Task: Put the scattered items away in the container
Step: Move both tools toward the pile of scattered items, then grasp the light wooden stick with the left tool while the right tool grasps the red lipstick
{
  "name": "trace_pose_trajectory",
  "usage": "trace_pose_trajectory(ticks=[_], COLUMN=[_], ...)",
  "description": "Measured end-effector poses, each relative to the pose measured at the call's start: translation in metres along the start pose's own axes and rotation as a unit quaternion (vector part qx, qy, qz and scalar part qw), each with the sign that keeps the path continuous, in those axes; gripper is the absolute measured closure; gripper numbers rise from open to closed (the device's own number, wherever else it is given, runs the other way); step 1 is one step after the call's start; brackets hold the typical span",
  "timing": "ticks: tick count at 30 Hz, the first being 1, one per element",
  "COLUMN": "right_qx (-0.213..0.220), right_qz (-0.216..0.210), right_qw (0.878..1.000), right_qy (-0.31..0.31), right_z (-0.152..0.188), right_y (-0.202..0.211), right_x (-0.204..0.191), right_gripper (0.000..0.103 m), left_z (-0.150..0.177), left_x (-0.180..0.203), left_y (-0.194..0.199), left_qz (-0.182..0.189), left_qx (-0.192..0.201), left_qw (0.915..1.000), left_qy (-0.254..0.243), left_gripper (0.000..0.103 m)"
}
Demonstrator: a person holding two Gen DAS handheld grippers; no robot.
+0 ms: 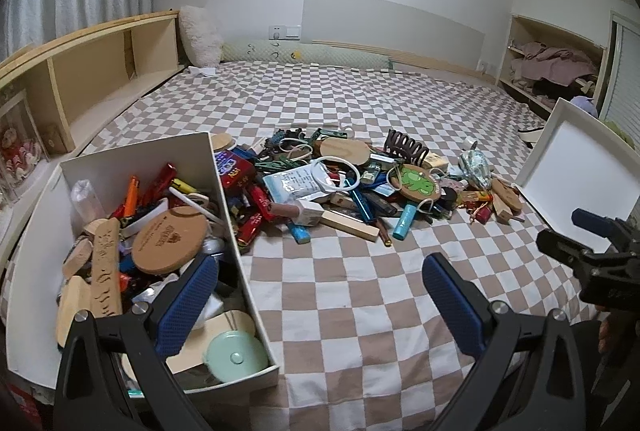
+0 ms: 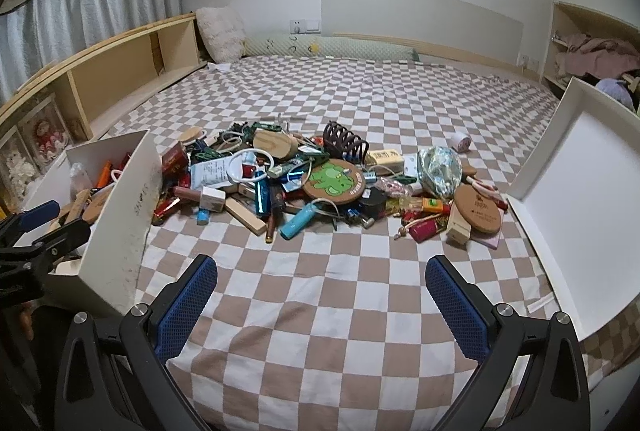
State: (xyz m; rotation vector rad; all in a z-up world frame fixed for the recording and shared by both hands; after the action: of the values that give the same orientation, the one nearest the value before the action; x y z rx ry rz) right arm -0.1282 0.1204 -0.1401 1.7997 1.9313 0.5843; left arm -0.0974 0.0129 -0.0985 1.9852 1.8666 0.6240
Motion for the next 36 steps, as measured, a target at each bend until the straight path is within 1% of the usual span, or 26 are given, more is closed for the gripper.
trace_pose_trajectory(ticks=[5,9,14,18,21,27,32,34,36], right_qx=[-0.01,-0.013,0.0,0.015,0.019,-0.005,-0.032,-0.048,-0.064], right_qz=[0.001,-0.004,-0.013,-0.021,-0.017,-0.016,-0.039,-0.035,-0.022], right_qw=[1.0,1.0,0.999,0.997,0.998,1.0,0.998,0.997,0.996], right_qy=[-0.009,-0.023,-0.051,-0.076,-0.058,-0.02,-0.045,-0.048,-0.051], right_z=[0.006,0.009,0.009,0.008,0.009,0.022,0.032,0.037,0.042], right_y=[-0.01,-0.018,-0.023,-0.03,-0.04,-0.071,-0.097,-0.11,-0.122], right_x=[0.006,0.011,0.021,0.027,0.026,0.026,0.043,0.054,0.068], right_gripper=[0.0,0.0,0.0,0.0,0.0,0.0,0.0,0.0,0.0], left_z=[0.002,0.001,0.002,0.006,0.01,0.019,0.032,0.037,0.045], left_x=[0.01,0.017,0.028,0.041,0.049,0.058,0.063,0.066,0.07], left_y=[-0.009,-0.016,-0.028,-0.042,-0.055,-0.084,-0.115,-0.125,-0.137], left_qz=[0.003,0.017,0.025,0.038,0.047,0.058,0.061,0.068,0.079], left_qx=[-0.002,0.0,-0.004,-0.018,-0.029,-0.055,-0.082,-0.094,-0.111], left_qw=[0.9998,0.9998,0.9994,0.9985,0.9975,0.9963,0.9943,0.9928,0.9902], left_qy=[-0.019,-0.014,-0.024,-0.036,-0.044,-0.033,-0.03,-0.029,-0.028], left_gripper=[0.0,0.0,0.0,0.0,0.0,0.0,0.0,0.0,0.0])
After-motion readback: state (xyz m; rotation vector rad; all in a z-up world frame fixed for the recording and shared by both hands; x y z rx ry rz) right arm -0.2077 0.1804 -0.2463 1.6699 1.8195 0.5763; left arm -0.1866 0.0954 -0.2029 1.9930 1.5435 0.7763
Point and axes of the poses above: each gripper's, at about its wrist camera, not at the fingertips, and y roughly against the way its jaws point, x to its right, z to its underside, the point moved 8 cm from there along -y, roughly the way its jaws point, and after that the axes turned 7 degrees about x, right-handed, at the moved point
